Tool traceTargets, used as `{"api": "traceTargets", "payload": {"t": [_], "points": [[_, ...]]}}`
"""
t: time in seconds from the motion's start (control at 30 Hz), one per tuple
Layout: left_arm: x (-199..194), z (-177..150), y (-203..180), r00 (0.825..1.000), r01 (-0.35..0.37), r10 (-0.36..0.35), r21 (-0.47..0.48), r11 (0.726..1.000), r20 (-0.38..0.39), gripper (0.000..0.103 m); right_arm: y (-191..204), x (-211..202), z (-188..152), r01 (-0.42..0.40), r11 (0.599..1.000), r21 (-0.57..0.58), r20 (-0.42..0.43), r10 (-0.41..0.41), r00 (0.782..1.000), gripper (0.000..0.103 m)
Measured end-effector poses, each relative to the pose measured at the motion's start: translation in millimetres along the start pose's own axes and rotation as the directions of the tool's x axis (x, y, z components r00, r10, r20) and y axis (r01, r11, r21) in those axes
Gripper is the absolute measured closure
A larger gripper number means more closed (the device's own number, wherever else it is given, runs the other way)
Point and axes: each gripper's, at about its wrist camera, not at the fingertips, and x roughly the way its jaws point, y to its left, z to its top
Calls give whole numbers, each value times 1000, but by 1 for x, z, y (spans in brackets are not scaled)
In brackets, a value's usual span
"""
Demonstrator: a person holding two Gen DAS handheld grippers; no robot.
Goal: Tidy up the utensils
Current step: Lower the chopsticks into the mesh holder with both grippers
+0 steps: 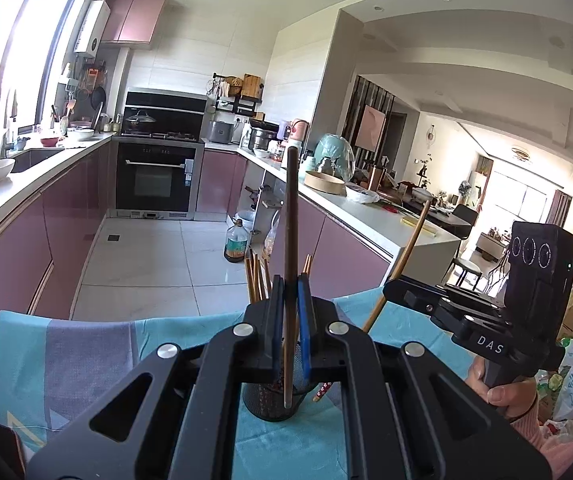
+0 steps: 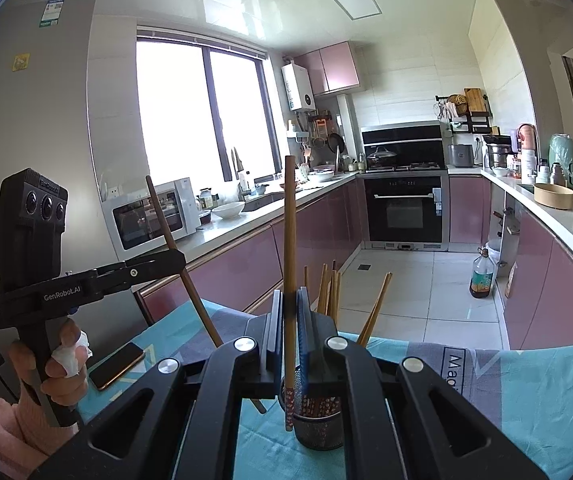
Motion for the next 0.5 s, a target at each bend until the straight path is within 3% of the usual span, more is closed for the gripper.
{"api": "traceTargets", "payload": {"t": [0.5], "points": [[15,4,-3,1000,-13,13,10,1000,-8,96,-4,13,8,20,1000,0,2,-20,1000,98]]}}
